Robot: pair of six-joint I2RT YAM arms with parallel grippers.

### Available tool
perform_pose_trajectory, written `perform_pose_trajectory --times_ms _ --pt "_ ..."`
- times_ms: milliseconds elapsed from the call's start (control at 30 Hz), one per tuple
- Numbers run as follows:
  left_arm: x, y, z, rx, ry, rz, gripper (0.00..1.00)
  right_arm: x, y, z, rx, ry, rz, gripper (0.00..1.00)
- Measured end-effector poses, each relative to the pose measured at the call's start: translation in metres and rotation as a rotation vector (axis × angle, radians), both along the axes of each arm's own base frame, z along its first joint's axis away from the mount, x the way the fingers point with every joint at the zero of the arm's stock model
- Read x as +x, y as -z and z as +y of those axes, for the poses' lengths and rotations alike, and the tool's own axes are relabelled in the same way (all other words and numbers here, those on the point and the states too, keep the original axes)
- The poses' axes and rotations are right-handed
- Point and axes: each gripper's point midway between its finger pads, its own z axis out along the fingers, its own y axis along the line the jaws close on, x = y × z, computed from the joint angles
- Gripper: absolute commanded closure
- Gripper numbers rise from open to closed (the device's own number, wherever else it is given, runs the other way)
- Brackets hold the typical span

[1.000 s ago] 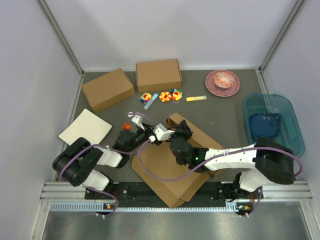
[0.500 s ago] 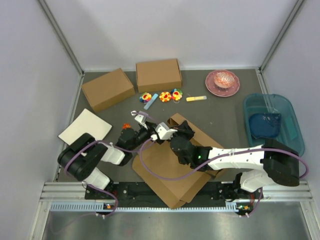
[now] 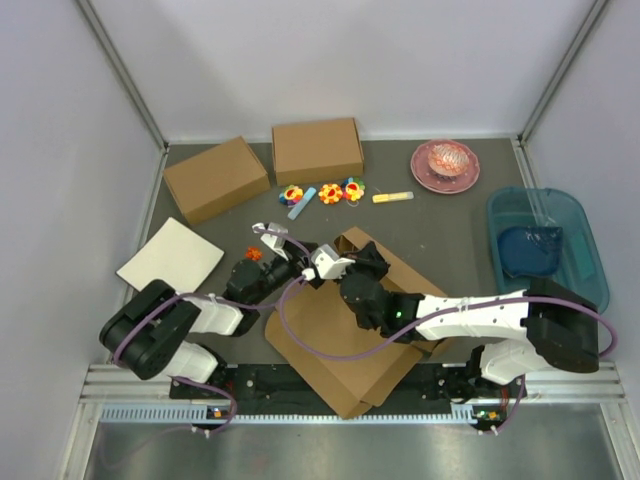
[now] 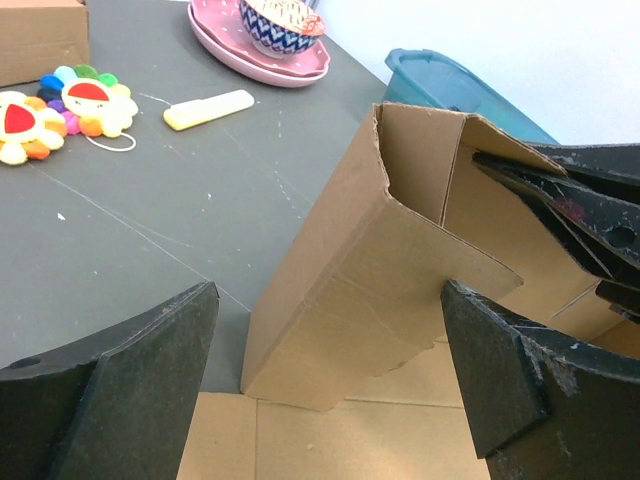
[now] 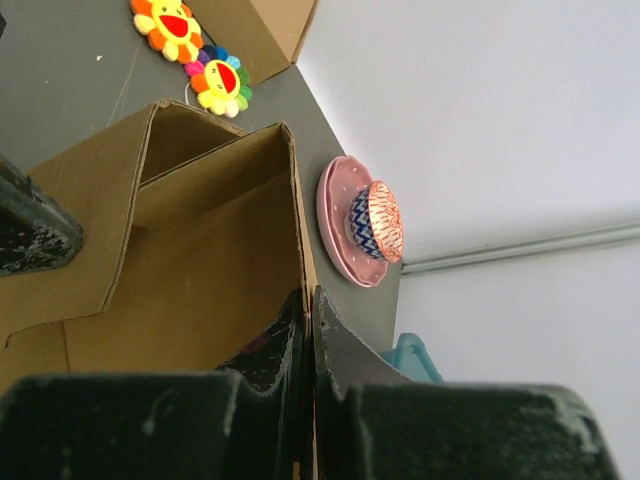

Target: Fold the paper box

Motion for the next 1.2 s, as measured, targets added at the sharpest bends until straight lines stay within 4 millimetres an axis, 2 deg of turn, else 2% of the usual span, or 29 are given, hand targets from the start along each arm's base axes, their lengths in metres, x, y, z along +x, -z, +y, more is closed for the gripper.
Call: perform_pose_trajectory --times_ms 33,100,133,233,367,567,867,1000,1067,1200 --pt "-0.001 0.001 -0.001 0.002 0.006 0.001 0.01 0.0 0.0 0.0 0.001 0.001 0.0 1.0" --pt "-0.002 0.005 -0.003 0.007 0.02 0.007 0.01 0.0 -0.001 0.0 0.002 0.003 0.002 0.94" --pt "-0.002 0.008 -0.003 0.013 0.022 0.015 0.01 0.0 -0.001 0.0 0.002 0.004 0.004 0.86" --pt "-0.001 0.022 -0.004 0.036 0.023 0.047 0.01 -0.001 0.002 -0.001 0.012 0.011 0.014 0.72" --pt "-0.001 0.03 -0.004 0.05 0.022 0.062 0.01 -0.002 0.009 -0.004 0.007 0.019 0.036 0.64" --pt "-0.001 0.03 -0.004 0.053 0.022 0.06 0.01 -0.004 0.01 -0.008 0.007 0.026 0.052 0.55" --pt "0.0 0.03 -0.003 0.063 0.021 0.046 0.01 -0.005 -0.002 -0.009 0.049 0.029 0.06 0.57" --pt "0.0 0.03 -0.003 0.064 0.021 0.045 0.01 -0.005 -0.008 -0.01 0.074 0.031 0.059 0.79" --pt "0.0 0.03 -0.003 0.064 0.021 0.045 0.01 -0.005 -0.009 -0.011 0.081 0.029 0.062 0.82" --pt "0.0 0.03 -0.003 0.065 0.021 0.044 0.02 -0.006 -0.01 -0.011 0.093 0.028 0.065 0.8"
